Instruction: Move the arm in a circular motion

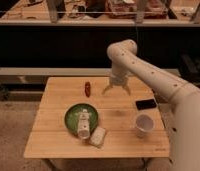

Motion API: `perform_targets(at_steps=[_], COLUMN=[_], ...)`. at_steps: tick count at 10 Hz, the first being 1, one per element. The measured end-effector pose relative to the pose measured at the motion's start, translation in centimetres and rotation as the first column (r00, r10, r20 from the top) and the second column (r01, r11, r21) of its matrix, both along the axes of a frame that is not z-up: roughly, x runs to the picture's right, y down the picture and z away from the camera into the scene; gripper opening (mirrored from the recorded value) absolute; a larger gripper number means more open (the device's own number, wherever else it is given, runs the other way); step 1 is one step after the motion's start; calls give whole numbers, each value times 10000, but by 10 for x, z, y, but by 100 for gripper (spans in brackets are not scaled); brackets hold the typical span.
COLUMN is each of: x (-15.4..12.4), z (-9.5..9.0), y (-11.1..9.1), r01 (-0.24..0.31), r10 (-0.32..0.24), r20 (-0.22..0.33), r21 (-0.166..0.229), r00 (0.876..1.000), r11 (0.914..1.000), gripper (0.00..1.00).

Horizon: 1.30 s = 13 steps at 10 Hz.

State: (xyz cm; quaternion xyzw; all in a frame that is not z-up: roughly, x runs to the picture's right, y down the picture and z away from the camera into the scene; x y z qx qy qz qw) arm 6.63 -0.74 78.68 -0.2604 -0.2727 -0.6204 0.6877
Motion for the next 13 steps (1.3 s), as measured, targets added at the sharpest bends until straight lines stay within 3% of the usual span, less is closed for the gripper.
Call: perform_targets(at_steps=[3, 4, 6, 7, 8, 9, 10, 11, 12, 13], x=[-130, -174, -247, -282, -300, -311, -316, -308, -287, -252], z=[-4, -13, -37, -53, -64, -75, -88, -99, -106, -108], y=[-58, -67, -72, -67, -60, -53, -41, -22, 2, 36], r01=[-144, 92, 803, 1324, 1681, 2053, 2492, 2942, 3370, 3789], r10=[111, -167, -1024, -1688, -2156, -2673, -3300, -3912, -4397, -4710], r20=[1133, 1672, 2667, 3219, 3547, 3776, 3996, 4076, 4027, 3825], r21=[280, 456, 927, 1319, 1602, 1966, 2410, 2812, 3019, 2935], r00=[9935, 9858, 9583, 9316, 9098, 8866, 8552, 8251, 8028, 7949], r11=[9995, 9989, 9925, 9824, 9727, 9588, 9380, 9134, 8918, 8777], gripper=[80, 80, 80, 80, 80, 80, 80, 80, 80, 80])
